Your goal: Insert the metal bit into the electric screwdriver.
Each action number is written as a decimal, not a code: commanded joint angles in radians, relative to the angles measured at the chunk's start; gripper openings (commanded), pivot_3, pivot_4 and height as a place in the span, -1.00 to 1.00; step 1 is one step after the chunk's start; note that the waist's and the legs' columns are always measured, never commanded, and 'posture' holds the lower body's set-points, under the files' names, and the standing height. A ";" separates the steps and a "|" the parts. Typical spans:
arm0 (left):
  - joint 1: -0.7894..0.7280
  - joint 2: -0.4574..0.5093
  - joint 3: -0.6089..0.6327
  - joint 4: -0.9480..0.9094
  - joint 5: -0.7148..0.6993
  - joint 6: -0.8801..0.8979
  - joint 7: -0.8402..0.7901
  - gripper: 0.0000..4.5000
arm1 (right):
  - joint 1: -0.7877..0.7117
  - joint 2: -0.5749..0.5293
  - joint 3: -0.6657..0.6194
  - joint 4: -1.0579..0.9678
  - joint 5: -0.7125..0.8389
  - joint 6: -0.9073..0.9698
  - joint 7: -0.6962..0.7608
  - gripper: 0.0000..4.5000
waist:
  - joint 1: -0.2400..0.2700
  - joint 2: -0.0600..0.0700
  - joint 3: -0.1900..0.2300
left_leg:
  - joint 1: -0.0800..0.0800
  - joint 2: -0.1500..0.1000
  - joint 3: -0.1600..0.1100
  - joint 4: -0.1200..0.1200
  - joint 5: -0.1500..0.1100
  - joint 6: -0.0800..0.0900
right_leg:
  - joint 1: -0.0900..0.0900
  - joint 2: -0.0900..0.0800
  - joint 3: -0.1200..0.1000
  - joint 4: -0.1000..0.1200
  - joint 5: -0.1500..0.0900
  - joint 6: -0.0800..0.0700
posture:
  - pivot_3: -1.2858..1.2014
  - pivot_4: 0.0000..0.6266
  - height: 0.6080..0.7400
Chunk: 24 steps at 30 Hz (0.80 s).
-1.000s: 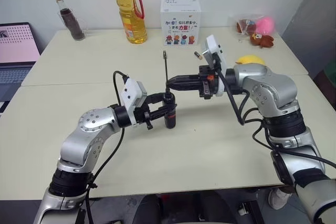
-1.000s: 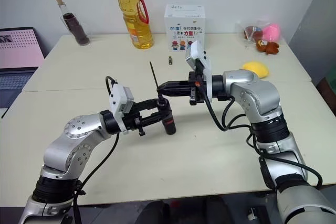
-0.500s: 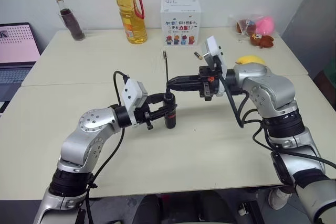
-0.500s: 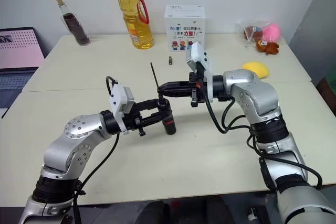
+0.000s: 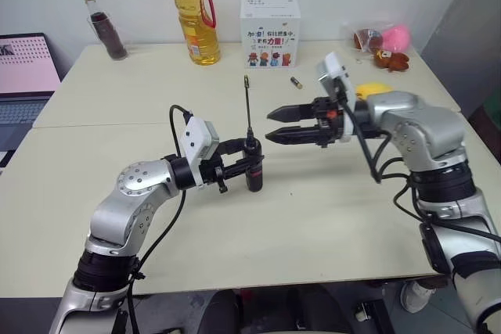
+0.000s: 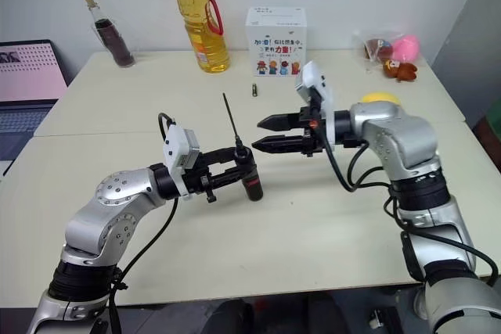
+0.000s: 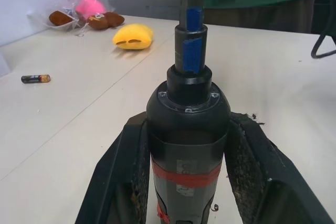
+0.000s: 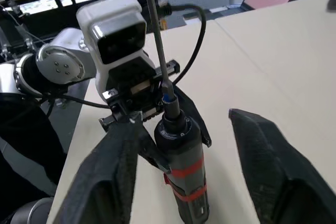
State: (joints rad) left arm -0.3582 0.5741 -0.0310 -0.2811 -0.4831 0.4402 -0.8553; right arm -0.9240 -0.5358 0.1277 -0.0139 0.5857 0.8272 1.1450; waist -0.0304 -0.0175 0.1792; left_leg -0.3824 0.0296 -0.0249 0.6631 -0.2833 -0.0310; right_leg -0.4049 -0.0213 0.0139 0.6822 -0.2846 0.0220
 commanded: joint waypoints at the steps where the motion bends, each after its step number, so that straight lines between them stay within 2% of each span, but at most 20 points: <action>1: -0.075 0.068 0.026 0.073 0.008 0.042 -0.042 -0.27 | 0.084 -0.037 -0.141 -0.197 0.083 0.079 -0.114 0.72 | 0.002 0.000 0.000 | 0.000 0.000 0.000 0.000 0.000 0.000 | 0.000 0.000 -0.001 0.000 0.000 0.000 | 0.03 -0.52 1.00; 4: -0.224 0.174 0.071 0.141 -0.043 0.115 -0.131 -0.27 | 0.197 -0.042 -0.224 -0.372 0.104 0.119 -0.255 0.97 | 0.004 -0.003 0.002 | -0.003 -0.001 -0.003 0.001 0.000 0.000 | -0.001 0.002 -0.005 0.000 0.000 0.000 | 0.03 -0.52 1.00; 7: -0.300 0.320 0.033 0.241 0.014 0.095 -0.270 -0.27 | 0.296 -0.044 -0.259 -0.508 0.143 0.147 -0.327 0.97 | -0.002 -0.003 0.003 | -0.004 -0.001 -0.002 0.000 0.000 0.000 | -0.003 0.004 -0.004 0.000 0.001 -0.001 | 0.03 -0.52 1.00; 9: -0.361 0.441 -0.044 0.373 0.124 -0.003 -0.418 -0.27 | 0.417 -0.048 -0.290 -0.616 0.148 0.145 -0.376 0.97 | -0.007 -0.001 0.004 | -0.003 -0.001 0.000 -0.002 0.000 0.000 | -0.003 0.005 -0.003 -0.001 0.001 -0.001 | 0.03 -0.52 1.00; 11: -0.405 0.491 -0.111 0.478 0.216 -0.093 -0.503 -0.27 | 0.508 -0.056 -0.306 -0.672 0.139 0.133 -0.400 0.97 | 0.002 -0.007 0.004 | -0.006 -0.002 0.001 -0.001 0.000 0.000 | -0.005 0.004 -0.003 -0.002 0.000 -0.001 | 0.03 -0.52 1.00; 12: -0.423 0.499 -0.135 0.524 0.241 -0.134 -0.533 -0.27 | 0.532 -0.058 -0.303 -0.691 0.140 0.126 -0.415 0.97 | 0.003 -0.005 0.005 | -0.011 0.000 -0.001 -0.001 0.000 0.000 | -0.008 0.006 -0.006 -0.003 0.000 -0.002 | 0.03 -0.52 1.00; 14: -0.469 0.483 -0.198 0.625 0.316 -0.213 -0.570 -0.27 | 0.603 -0.063 -0.291 -0.726 0.118 0.094 -0.439 0.97 | 0.004 -0.005 0.005 | -0.014 -0.001 0.000 0.000 0.000 0.000 | -0.013 0.005 -0.006 0.001 0.000 -0.002 | 0.03 -0.52 1.00; 18: -0.544 0.331 -0.292 0.774 0.450 -0.302 -0.516 -0.27 | 0.755 -0.089 -0.258 -0.765 0.044 0.008 -0.456 0.97 | 0.024 -0.006 0.004 | -0.014 -0.003 0.000 0.002 0.000 0.000 | -0.009 0.004 -0.007 -0.001 0.000 -0.002 | 0.03 -0.52 1.00; 24: -0.577 0.193 -0.317 0.902 0.521 -0.376 -0.490 -0.27 | 0.802 -0.098 -0.235 -0.758 0.007 -0.047 -0.489 0.97 | 0.006 -0.005 0.004 | -0.012 -0.002 0.001 0.003 0.000 0.000 | -0.008 0.005 -0.006 -0.001 0.000 -0.001 | 0.03 -0.52 1.00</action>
State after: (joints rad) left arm -0.9122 0.7861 -0.3543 0.5979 0.0280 0.0939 -1.3639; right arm -0.1228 -0.6260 -0.1109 -0.7490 0.6032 0.8145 0.6663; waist -0.0246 -0.0229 0.1835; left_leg -0.3947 0.0273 -0.0241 0.6658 -0.2831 -0.0311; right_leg -0.4126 -0.0164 0.0074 0.6816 -0.2842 0.0211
